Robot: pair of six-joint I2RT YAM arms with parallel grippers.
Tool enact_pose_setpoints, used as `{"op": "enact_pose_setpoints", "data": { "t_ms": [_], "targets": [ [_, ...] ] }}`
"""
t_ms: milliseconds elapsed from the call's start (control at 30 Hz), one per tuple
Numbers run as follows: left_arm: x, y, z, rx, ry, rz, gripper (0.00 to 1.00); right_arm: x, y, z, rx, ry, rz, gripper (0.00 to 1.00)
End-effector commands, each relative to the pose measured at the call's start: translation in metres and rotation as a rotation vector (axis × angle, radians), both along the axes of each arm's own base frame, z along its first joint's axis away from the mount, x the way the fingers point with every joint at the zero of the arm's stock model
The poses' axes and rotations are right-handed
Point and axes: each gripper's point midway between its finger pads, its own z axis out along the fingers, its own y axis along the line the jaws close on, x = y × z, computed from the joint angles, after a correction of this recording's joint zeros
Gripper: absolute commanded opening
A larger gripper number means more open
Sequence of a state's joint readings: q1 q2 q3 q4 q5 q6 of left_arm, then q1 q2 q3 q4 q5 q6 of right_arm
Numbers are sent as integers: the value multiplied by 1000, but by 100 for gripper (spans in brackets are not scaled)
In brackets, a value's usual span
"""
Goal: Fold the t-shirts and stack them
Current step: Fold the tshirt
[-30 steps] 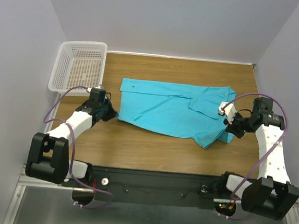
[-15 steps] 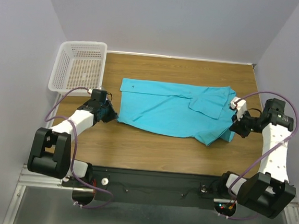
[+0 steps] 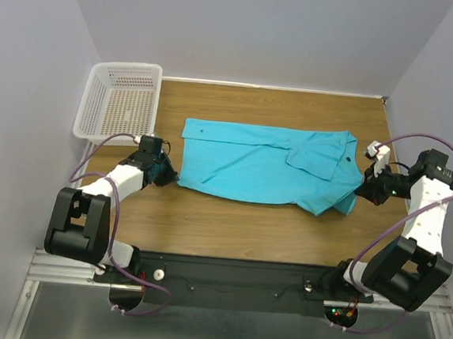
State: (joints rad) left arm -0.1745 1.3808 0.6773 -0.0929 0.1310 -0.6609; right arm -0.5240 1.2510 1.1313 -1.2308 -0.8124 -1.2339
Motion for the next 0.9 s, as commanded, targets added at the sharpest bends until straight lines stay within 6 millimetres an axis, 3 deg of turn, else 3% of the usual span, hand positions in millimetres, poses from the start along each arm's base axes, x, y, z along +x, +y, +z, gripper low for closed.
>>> {"op": "enact_pose_setpoints", "data": {
  "t_ms": [0,467,867],
  "targets": [
    [9,2,3,17,-27,-10,0,10,-9,13,44,-29,-31,1],
    [21,1,8,26,-32,-26,0,18,-14,5,136,80,-22,1],
    [42,-8,17,24,-42,-89,0,44,-24,4,218,132,-87,1]
  ]
}}
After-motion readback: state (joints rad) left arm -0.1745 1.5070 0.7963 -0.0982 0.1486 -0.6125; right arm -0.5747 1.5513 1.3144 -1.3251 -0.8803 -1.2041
